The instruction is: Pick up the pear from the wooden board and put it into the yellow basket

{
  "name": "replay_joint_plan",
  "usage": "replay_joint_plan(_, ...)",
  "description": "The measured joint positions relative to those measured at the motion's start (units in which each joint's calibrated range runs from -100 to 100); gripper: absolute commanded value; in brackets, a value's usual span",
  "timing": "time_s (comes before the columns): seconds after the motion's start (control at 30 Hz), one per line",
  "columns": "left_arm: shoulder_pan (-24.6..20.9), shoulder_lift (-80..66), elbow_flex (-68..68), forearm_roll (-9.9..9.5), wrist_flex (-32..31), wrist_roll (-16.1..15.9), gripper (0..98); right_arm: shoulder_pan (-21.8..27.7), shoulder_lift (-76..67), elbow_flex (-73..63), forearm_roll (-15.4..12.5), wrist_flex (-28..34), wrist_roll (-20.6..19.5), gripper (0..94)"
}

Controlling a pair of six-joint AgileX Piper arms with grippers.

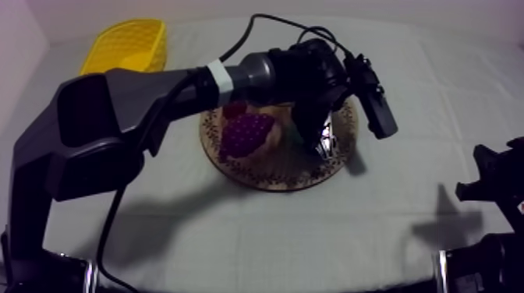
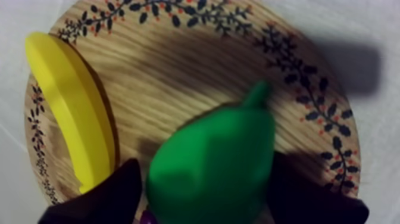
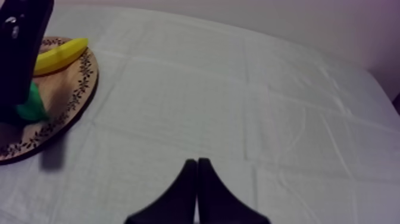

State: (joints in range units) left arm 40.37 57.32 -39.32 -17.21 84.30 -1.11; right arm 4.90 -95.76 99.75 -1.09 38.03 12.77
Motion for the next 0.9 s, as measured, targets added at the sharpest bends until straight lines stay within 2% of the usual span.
replay_joint_plan(0.23,-0.79,-3.32,1.73,-2.79,0.39,2.6,60.3,0.0,0.0,0.0,0.0,0.0,0.0,0.3)
replay_joint_plan(0.47,-3.59,-15.05,9.82,-7.24,1.35,5.07,63.3,0.0,0.0,0.0,0.0,0.0,0.0,0.3)
replay_joint_plan(0.63,-8.17,-24.96,15.83,-9.66,1.74,5.11,64.5,0.0,0.0,0.0,0.0,0.0,0.0,0.3)
replay_joint_plan(0.9,-18.06,-36.39,25.09,-11.19,-2.61,3.81,67.4,0.0,0.0,0.0,0.0,0.0,0.0,0.3)
